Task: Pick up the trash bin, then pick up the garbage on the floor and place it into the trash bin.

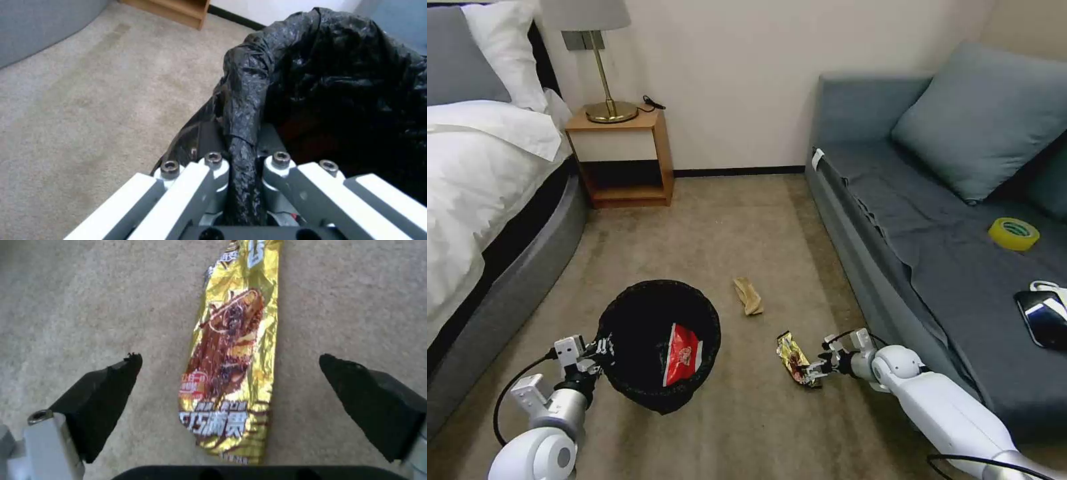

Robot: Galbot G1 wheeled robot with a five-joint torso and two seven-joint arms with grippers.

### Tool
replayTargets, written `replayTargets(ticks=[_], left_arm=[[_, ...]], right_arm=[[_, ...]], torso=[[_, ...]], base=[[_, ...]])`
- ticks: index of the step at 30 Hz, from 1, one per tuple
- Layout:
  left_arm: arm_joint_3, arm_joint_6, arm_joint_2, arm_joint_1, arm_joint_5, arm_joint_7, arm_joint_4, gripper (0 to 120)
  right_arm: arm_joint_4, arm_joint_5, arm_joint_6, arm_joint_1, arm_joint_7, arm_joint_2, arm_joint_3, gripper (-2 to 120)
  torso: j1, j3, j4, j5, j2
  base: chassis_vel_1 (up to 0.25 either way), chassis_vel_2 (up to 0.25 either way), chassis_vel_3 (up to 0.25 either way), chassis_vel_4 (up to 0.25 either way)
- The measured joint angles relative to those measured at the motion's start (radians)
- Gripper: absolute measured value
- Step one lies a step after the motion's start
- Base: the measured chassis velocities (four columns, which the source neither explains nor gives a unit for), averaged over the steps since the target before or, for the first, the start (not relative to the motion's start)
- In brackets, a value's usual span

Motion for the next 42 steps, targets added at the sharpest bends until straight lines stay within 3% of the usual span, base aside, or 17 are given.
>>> replayTargets(ticks=[22, 32, 42], left_arm=[[-0.001, -0.006, 0.024, -0.01, -0.002, 0.013, 0.028, 4], [-0.01, -0.016, 0.033, -0.008, -0.01, 0.016, 0.037, 4], [-0.015, -0.036, 0.032, 0.004, -0.01, 0.025, 0.05, 4]], right_arm=[[-0.111, -0.092, 0.053, 0.01, -0.022, 0.083, 0.023, 100], [-0.036, -0.094, 0.049, -0.039, -0.002, 0.071, 0.017, 100], [-0.055, -0.135, 0.071, -0.049, 0.015, 0.09, 0.01, 96]], torso=[[0.0, 0.0, -0.0001, 0.0001, 0.0], [0.0, 0.0, 0.0, 0.0, 0.0], [0.0, 0.0, -0.0002, -0.0004, 0.0]], base=[[0.0, 0.0, 0.0, 0.0], [0.0, 0.0, 0.0, 0.0], [0.0, 0.0, 0.0, 0.0]])
